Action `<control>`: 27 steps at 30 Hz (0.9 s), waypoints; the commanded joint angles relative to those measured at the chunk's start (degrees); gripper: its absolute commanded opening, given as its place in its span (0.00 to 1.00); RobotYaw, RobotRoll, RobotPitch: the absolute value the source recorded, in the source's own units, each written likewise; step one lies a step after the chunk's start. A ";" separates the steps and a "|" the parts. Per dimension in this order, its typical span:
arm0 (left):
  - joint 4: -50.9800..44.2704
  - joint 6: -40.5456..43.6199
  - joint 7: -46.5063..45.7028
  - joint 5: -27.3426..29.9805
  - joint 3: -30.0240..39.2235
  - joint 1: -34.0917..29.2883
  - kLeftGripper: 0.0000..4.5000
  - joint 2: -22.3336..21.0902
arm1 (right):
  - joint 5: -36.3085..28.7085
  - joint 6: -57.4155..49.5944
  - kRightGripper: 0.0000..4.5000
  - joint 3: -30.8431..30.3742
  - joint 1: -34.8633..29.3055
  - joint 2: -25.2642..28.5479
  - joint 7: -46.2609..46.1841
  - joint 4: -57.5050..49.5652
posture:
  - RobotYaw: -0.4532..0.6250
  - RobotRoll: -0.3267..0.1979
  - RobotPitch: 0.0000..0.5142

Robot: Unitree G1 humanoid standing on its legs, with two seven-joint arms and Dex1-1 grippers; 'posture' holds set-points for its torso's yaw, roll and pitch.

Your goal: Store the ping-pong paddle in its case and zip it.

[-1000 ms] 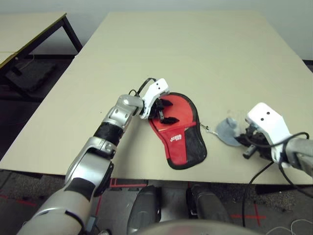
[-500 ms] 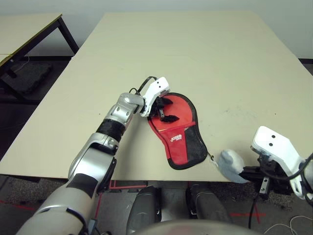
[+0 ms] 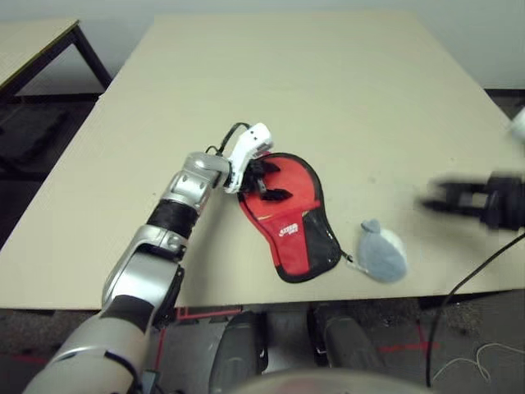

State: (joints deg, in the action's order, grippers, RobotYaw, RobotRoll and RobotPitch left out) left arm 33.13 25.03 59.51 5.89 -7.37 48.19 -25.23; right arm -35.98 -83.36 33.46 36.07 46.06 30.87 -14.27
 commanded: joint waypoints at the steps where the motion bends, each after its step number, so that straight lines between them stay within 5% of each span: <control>1: 6.95 -4.95 -14.26 1.21 8.35 4.04 1.00 0.57 | 12.96 19.40 1.00 -2.96 -0.77 -4.80 -13.32 12.28 | 0.28 0.62 0.24; 5: 14.66 -13.45 -26.24 1.28 14.25 5.96 1.00 0.91 | 22.17 41.56 1.00 -6.61 -3.01 -7.17 -18.98 24.05 | 0.30 0.62 0.24; 11: 19.77 -23.23 -40.06 0.22 18.93 2.65 1.00 -0.37 | 25.08 60.20 1.00 -7.95 -2.27 -11.53 -21.25 38.10 | 0.33 0.62 0.26; 27: 9.59 -28.07 -62.50 -3.63 20.60 -13.77 1.00 0.59 | 23.69 82.31 1.00 -11.04 1.12 -9.84 -2.50 66.29 | 0.37 0.62 0.30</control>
State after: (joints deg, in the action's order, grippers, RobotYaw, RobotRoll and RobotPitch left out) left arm 43.16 -4.10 -1.41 3.17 12.90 36.13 -24.92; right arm -12.50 -2.05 23.15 37.20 35.28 27.56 50.17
